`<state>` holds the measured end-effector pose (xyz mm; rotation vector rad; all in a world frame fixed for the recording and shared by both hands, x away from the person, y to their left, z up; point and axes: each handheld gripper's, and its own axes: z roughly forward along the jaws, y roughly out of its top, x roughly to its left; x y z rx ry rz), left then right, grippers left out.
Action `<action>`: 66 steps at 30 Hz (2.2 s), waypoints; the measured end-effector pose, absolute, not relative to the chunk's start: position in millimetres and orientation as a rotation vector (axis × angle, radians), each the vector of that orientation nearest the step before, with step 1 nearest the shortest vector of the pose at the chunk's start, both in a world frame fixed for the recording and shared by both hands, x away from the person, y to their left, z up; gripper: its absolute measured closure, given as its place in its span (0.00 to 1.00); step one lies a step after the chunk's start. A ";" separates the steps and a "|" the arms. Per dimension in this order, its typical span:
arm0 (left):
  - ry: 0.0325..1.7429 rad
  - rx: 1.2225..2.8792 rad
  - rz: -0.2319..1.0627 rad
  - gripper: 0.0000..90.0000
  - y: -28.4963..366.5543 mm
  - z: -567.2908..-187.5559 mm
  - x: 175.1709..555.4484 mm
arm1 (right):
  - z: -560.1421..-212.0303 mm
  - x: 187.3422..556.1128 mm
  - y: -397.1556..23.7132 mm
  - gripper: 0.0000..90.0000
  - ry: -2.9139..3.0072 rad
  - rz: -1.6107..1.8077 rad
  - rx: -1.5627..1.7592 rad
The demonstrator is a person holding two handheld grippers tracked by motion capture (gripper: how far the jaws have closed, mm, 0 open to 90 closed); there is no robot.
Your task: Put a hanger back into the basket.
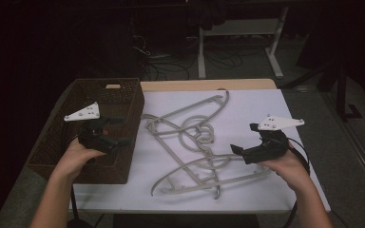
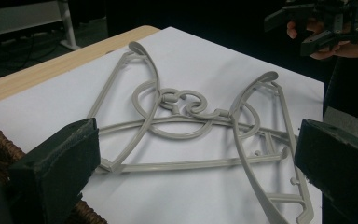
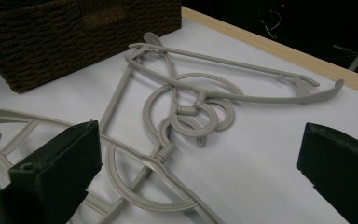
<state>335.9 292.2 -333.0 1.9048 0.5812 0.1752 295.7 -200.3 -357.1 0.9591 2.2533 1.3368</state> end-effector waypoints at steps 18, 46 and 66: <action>0.566 1.896 0.154 0.00 275.9 -324.8 334.1 | -371.4 291.4 -205.0 0.00 2.271 1.288 0.982; 0.427 1.998 0.023 0.00 176.1 -340.9 338.1 | -410.1 269.0 -222.7 0.00 2.237 1.302 1.096; 0.427 2.073 -0.036 0.00 137.5 -384.2 347.4 | -415.1 272.1 -213.8 0.00 2.273 1.292 1.062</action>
